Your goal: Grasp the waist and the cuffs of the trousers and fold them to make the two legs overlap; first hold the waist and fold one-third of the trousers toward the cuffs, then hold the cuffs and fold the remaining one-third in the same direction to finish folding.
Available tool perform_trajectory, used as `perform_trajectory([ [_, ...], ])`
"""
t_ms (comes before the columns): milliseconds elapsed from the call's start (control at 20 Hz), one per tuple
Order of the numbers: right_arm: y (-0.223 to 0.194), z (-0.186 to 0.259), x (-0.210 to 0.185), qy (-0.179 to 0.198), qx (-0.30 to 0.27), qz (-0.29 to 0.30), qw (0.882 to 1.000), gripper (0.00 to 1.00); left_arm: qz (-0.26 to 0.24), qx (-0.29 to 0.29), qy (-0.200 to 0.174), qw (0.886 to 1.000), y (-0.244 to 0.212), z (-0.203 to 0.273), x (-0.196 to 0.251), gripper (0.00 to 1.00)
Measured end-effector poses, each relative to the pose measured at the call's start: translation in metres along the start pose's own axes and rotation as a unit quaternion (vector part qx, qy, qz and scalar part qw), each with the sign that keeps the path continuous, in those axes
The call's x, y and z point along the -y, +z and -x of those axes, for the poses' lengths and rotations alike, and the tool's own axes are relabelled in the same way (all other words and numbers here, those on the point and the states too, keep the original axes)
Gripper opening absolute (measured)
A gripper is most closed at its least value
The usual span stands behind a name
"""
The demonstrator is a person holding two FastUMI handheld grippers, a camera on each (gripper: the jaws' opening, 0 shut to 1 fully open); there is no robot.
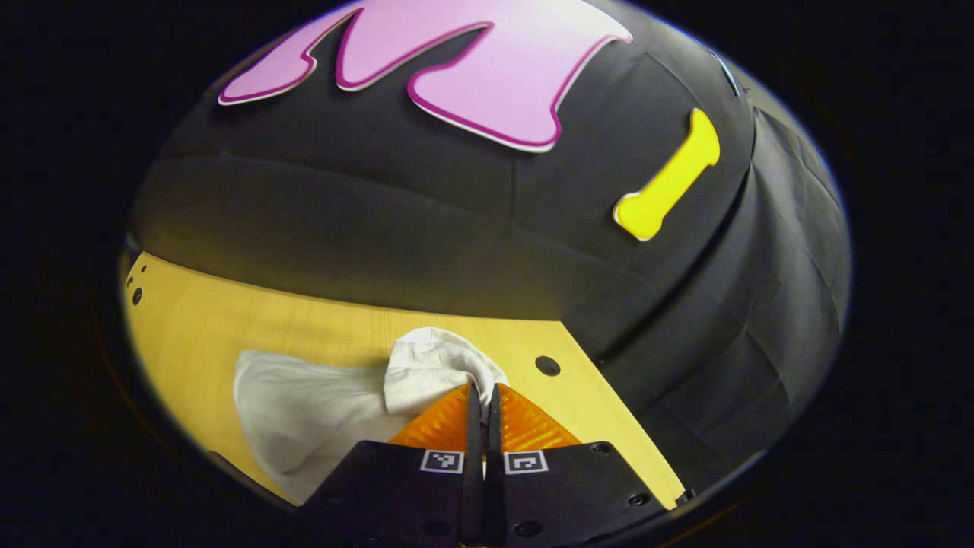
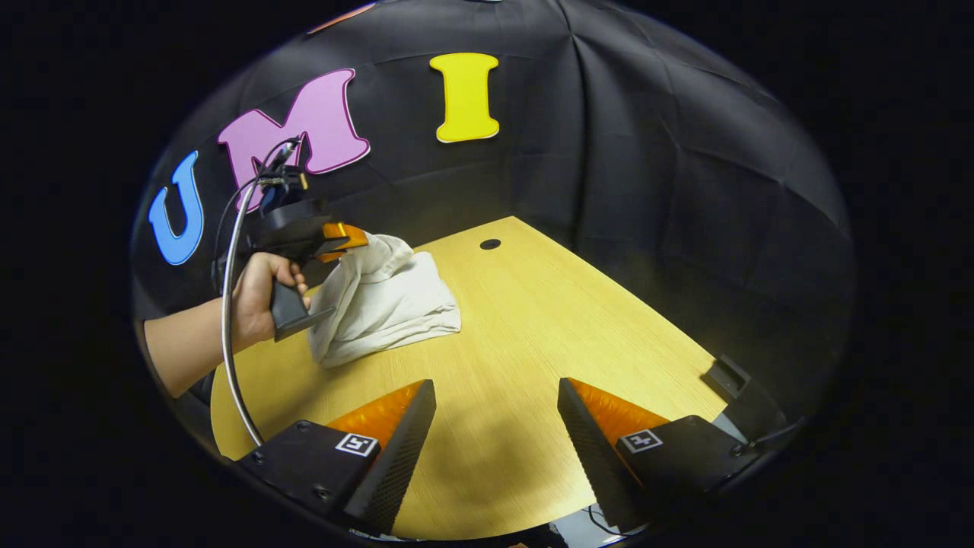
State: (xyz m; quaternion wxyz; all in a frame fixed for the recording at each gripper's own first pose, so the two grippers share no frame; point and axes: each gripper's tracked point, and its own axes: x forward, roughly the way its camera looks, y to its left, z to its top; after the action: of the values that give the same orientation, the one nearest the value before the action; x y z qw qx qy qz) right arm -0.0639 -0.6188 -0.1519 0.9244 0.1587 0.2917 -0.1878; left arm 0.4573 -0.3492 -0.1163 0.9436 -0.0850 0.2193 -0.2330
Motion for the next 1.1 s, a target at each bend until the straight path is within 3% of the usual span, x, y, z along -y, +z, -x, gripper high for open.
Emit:
perform_trajectory([
  [200,-0.003,0.004,0.011,-0.01,-0.003,-0.007,1.0,0.99,-0.02,-0.023,-0.008,0.999,-0.005,0.002,-0.005,0.06],
  [350,-0.004,0.002,0.014,-0.013,-0.004,-0.013,1.0,0.99,-0.046,-0.044,-0.01,0.998,-0.009,0.001,-0.007,0.17],
  [400,-0.004,0.001,0.013,-0.012,-0.004,-0.013,1.0,0.99,-0.051,-0.044,-0.012,0.998,-0.01,0.001,-0.011,0.33],
  [500,-0.003,0.001,0.01,-0.008,-0.003,-0.01,1.0,0.99,-0.059,-0.041,-0.02,0.997,-0.003,0.001,-0.018,0.41],
  [550,-0.004,0.0,0.006,-0.004,-0.003,-0.008,1.0,0.99,-0.063,-0.047,-0.029,0.997,-0.005,0.002,-0.018,0.54],
  [600,-0.003,-0.001,0.003,0.0,-0.003,-0.004,1.0,0.99,-0.071,-0.052,-0.031,0.996,-0.004,0.006,-0.021,0.6],
  [650,-0.003,-0.001,-0.002,0.005,-0.003,0.002,1.0,0.99,-0.081,-0.051,-0.029,0.995,-0.003,0.011,-0.025,0.61],
  [750,-0.002,-0.001,-0.01,0.015,-0.001,0.011,1.0,0.99,-0.099,-0.037,-0.014,0.994,0.004,0.031,-0.037,0.75],
  [800,-0.001,-0.002,-0.015,0.02,0.0,0.014,1.0,0.99,-0.104,-0.027,-0.005,0.994,0.008,0.044,-0.044,0.93],
  [1100,0.021,-0.005,-0.039,0.052,0.022,0.025,0.998,0.99,-0.13,0.042,0.044,0.99,0.037,0.146,-0.085,0.96],
])
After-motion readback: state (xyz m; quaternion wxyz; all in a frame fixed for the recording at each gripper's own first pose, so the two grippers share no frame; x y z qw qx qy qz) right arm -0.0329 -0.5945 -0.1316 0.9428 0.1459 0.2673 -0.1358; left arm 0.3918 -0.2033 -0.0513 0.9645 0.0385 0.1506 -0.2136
